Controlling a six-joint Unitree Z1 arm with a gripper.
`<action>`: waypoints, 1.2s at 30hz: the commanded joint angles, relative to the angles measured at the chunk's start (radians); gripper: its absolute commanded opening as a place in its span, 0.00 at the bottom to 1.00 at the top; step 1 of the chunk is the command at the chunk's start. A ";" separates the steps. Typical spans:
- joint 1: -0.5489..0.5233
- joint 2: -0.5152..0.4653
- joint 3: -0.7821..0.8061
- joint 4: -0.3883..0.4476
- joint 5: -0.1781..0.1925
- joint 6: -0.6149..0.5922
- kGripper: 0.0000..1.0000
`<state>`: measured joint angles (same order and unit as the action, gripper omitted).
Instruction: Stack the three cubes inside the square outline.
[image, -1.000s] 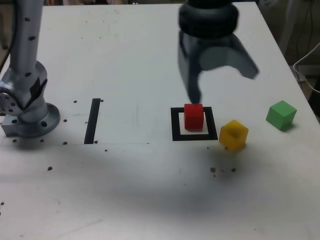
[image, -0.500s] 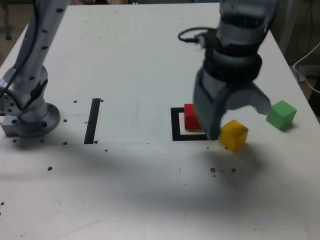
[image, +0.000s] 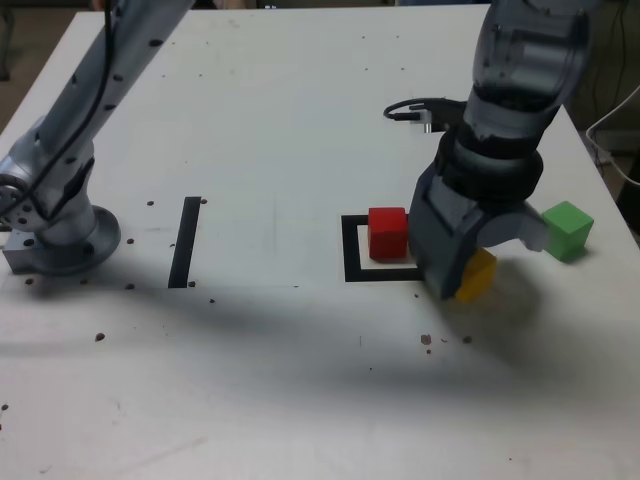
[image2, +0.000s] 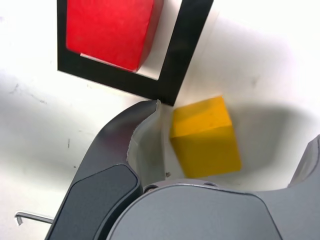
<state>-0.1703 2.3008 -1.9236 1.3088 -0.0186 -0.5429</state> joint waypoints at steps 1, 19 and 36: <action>0.008 0.011 -0.004 0.004 -0.005 0.004 0.93; 0.017 0.026 0.002 0.021 -0.032 -0.004 0.57; 0.019 0.012 0.007 0.002 -0.032 0.003 0.35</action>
<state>-0.1517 2.3214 -1.9189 1.3109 -0.0473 -0.5453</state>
